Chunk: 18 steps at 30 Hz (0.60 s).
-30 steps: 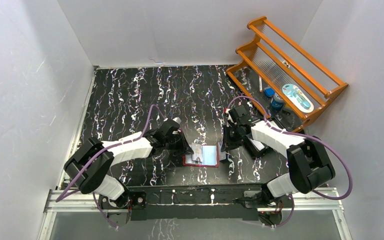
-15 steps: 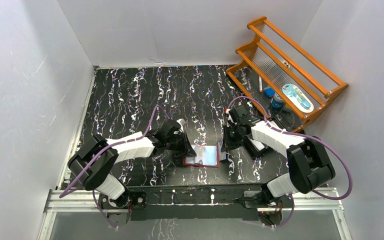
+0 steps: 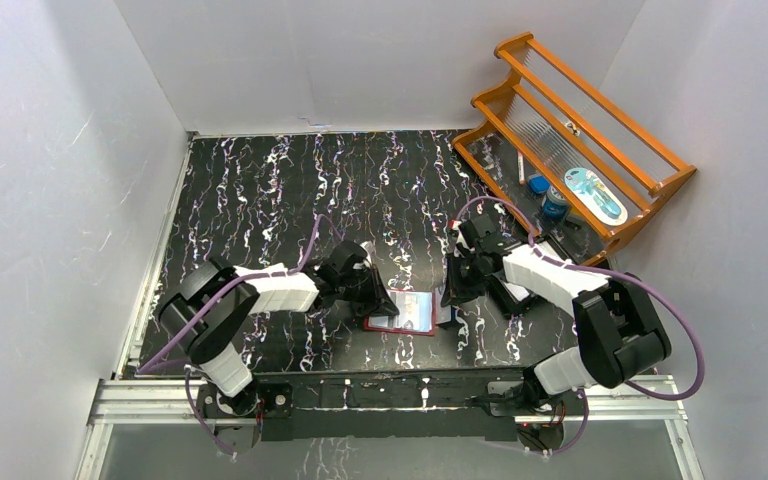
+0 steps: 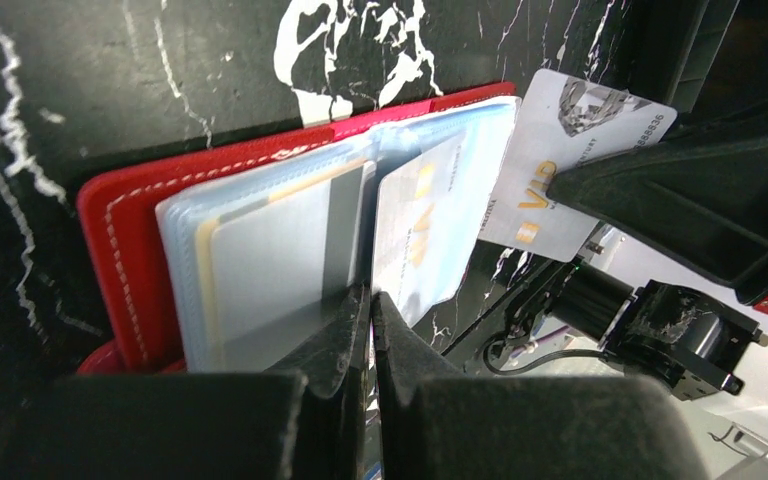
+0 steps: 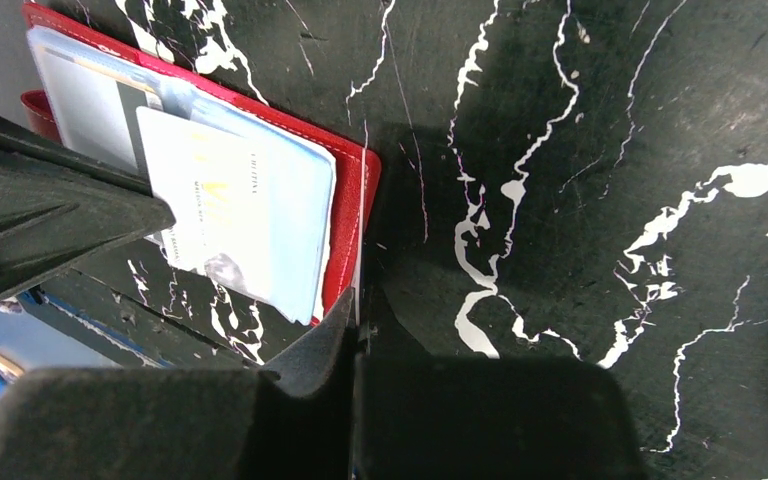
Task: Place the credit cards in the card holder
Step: Insert the credit card into the card slot.
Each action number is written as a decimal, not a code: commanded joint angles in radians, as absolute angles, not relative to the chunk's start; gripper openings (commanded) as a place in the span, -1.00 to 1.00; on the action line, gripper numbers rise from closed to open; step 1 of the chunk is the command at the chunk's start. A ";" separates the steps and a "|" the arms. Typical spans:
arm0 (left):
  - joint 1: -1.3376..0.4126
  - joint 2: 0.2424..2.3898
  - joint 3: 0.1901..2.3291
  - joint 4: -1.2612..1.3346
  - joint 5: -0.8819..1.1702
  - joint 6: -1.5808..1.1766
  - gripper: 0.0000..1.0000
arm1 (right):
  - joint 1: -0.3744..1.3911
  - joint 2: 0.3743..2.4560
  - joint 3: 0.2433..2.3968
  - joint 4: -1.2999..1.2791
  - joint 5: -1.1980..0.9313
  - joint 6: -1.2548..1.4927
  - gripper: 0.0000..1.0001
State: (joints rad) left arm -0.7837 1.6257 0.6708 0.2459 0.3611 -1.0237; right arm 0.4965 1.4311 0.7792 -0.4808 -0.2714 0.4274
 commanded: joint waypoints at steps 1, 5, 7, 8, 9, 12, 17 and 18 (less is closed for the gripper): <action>-0.784 1.673 0.703 0.309 0.391 -1.043 -1.00 | 0.495 1.406 0.741 -0.450 -0.289 0.444 -1.00; -0.784 1.692 0.715 0.301 0.401 -1.008 -1.00 | 0.495 1.398 0.722 -0.435 -0.297 0.451 -1.00; -0.785 1.696 0.726 0.285 0.406 -0.986 -1.00 | 0.494 1.399 0.720 -0.428 -0.301 0.451 -1.00; -0.784 1.697 0.731 0.282 0.409 -0.978 -1.00 | 0.495 1.401 0.719 -0.425 -0.303 0.451 -1.00; -0.785 1.697 0.736 0.278 0.410 -0.971 -1.00 | 0.495 1.404 0.721 -0.421 -0.304 0.451 -1.00; -0.784 1.707 0.761 0.255 0.423 -0.936 -1.00 | 0.495 1.414 0.726 -0.413 -0.311 0.450 -1.00; -0.785 1.733 0.791 0.220 0.442 -0.913 -1.00 | 0.495 1.428 0.741 -0.409 -0.307 0.444 -1.00; -0.785 1.730 0.791 0.210 0.435 -0.915 -0.90 | 0.495 1.431 0.744 -0.409 -0.306 0.442 -1.00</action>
State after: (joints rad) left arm -0.7830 1.7245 0.7631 0.2577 0.4229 -0.9482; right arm 0.4923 1.4136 0.7349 -0.4450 -0.3107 0.4492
